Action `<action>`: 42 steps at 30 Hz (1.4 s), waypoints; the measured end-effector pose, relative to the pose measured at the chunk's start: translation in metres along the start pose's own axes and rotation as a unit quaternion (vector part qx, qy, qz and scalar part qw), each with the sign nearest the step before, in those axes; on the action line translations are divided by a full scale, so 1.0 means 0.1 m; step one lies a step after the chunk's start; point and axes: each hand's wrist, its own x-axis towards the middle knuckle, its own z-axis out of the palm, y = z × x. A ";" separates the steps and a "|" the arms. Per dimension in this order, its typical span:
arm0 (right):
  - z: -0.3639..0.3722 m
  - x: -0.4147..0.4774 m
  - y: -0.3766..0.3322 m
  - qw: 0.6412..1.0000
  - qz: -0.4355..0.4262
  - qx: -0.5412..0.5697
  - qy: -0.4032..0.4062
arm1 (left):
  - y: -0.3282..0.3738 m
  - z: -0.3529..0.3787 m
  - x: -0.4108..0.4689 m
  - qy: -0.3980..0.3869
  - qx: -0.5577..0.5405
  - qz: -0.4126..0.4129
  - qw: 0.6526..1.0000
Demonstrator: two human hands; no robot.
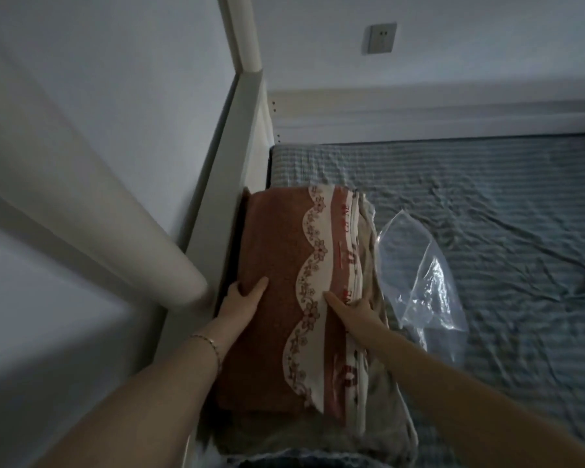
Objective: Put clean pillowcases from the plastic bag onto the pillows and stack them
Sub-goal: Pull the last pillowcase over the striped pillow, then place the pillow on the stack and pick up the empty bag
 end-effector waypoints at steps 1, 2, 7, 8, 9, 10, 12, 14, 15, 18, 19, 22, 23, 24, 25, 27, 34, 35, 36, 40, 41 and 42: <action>0.03 -0.04 0.05 1.000 0.005 0.024 -0.003 | -0.10 -0.05 0.00 -0.037 -0.040 -0.037 0.998; 0.03 -0.10 0.08 0.999 0.003 0.046 -0.010 | -0.22 -0.06 -0.01 -0.069 -0.058 -0.074 0.993; -0.01 -0.17 -0.11 0.999 -0.008 -0.013 0.036 | -0.07 -0.08 -0.15 -0.073 0.047 -0.048 0.995; -0.10 -0.14 -0.18 0.998 -0.014 -0.019 0.060 | 0.08 -0.08 -0.15 -0.048 0.096 -0.024 0.994; -0.20 -0.14 -0.26 0.998 -0.025 0.001 0.063 | 0.24 -0.11 -0.18 -0.020 0.143 0.009 0.989; -0.28 -0.09 -0.25 0.998 -0.035 0.033 0.039 | 0.32 -0.13 -0.20 0.002 0.174 0.035 0.984; -0.38 -0.09 -0.09 0.999 -0.020 0.044 -0.020 | 0.28 -0.13 -0.26 0.003 0.228 0.066 0.971; -0.37 -0.04 0.19 0.991 0.027 -0.115 -0.065 | 0.07 0.00 -0.33 -0.072 0.351 0.017 0.934; -0.35 -0.01 0.32 0.975 0.037 -0.206 -0.068 | -0.03 0.09 -0.35 -0.097 0.417 -0.003 0.904; -0.30 0.05 0.36 0.952 -0.048 -0.289 0.091 | -0.01 0.26 -0.41 0.019 0.461 0.124 0.879; -0.26 0.05 0.24 0.941 -0.118 -0.278 0.152 | 0.11 0.31 -0.35 0.086 0.443 0.250 0.857; -0.01 0.10 -0.24 0.852 -0.331 -0.374 0.157 | 0.39 0.45 0.00 0.130 0.435 0.426 0.783; 0.08 0.18 -0.33 0.816 -0.368 -0.422 0.143 | 0.42 0.49 0.13 0.107 0.455 0.395 0.791; 0.13 0.29 -0.38 0.786 -0.376 -0.472 0.135 | 0.42 0.51 0.25 0.080 0.474 0.345 0.806; 0.14 0.44 -0.40 0.778 -0.365 -0.494 0.131 | 0.42 0.58 0.43 0.071 0.482 0.312 0.815; 0.13 0.70 -0.51 0.775 -0.360 -0.499 0.146 | 0.54 0.60 0.66 0.073 0.472 0.301 0.826; 0.20 0.47 -0.11 0.791 -0.371 -0.473 0.114 | 0.37 0.55 0.62 0.076 0.461 0.272 0.841; 0.21 0.30 0.14 0.790 -0.372 -0.475 0.107 | 0.27 0.55 0.55 0.078 0.468 0.274 0.837; 0.19 0.17 0.36 0.795 -0.367 -0.472 0.097 | 0.18 0.55 0.47 0.079 0.473 0.269 0.835; -0.22 0.11 0.51 0.830 -0.301 -0.454 0.116 | 0.16 0.59 0.24 0.074 0.497 0.149 0.852; -0.38 0.13 0.47 0.847 -0.263 -0.432 0.161 | 0.22 0.60 0.17 0.077 0.504 0.103 0.854; -0.56 0.19 0.42 0.863 -0.213 -0.404 0.215 | 0.28 0.62 0.10 0.079 0.509 0.066 0.855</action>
